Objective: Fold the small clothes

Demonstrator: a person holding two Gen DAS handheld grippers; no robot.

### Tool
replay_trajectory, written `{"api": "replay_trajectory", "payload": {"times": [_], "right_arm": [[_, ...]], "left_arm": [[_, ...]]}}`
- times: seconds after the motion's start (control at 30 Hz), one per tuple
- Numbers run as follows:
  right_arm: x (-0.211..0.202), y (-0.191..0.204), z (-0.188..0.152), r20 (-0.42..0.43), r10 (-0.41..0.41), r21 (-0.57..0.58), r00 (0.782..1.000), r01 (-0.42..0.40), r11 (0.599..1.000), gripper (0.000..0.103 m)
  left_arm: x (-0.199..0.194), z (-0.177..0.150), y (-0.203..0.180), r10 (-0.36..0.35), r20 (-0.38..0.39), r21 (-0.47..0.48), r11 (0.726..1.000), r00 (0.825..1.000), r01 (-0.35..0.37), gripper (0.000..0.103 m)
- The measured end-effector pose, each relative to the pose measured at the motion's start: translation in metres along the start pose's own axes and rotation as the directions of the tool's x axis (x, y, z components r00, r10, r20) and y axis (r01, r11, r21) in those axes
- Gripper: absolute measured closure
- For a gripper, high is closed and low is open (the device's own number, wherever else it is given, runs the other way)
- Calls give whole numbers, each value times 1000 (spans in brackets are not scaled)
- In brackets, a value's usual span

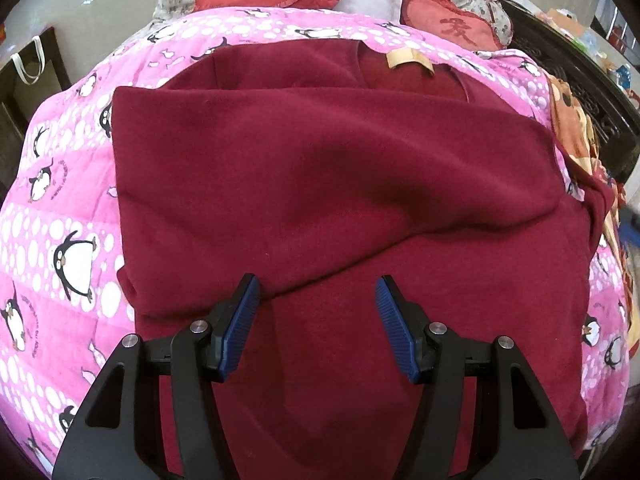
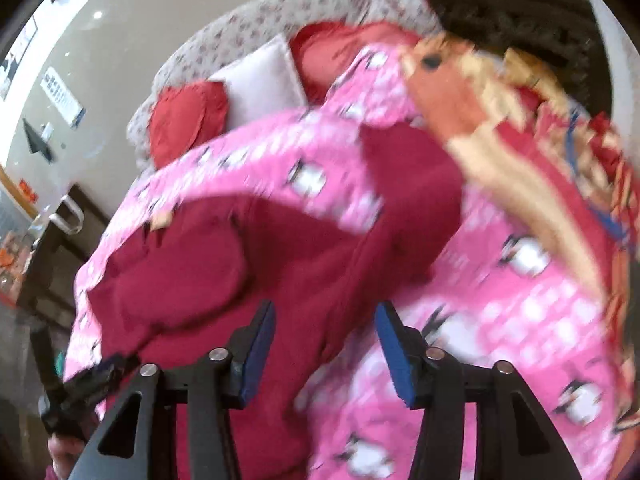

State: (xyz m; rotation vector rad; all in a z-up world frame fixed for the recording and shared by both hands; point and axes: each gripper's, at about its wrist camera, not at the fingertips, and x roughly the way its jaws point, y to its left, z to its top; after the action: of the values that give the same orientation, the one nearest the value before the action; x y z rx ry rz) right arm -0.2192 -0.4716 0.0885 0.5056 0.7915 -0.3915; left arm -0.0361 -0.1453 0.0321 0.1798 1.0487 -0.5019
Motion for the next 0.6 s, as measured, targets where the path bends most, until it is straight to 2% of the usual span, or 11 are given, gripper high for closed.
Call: {"api": "replay_trajectory", "payload": {"times": [0.13,0.23,0.37,0.43,0.53,0.6], "right_arm": [[24,3,40,2,-82,-69,997,82,994,51],[61,12,65,-46,-152,-175,987,142,974,51],[109,4,85,-126,-233,-267,964,193,944,51],[119,-8,89,-132,-258,-281,957,214,936,53],[121,-32,92,-127,-279,-251,952,242,937,79],[112,-49,92,-129,-227,-182,965,202,962,90]], "left_arm": [[3,-2,-2,9,6,8,1000,1000,-9,43],[5,-2,-2,7,4,8,1000,1000,-7,43],[6,-2,-1,-7,0,15,1000,1000,7,38],[6,-2,-3,-10,-1,23,1000,1000,10,37],[8,-2,-3,-21,1,31,999,1000,21,33],[9,-2,-4,-21,6,34,999,1000,21,31]]}}
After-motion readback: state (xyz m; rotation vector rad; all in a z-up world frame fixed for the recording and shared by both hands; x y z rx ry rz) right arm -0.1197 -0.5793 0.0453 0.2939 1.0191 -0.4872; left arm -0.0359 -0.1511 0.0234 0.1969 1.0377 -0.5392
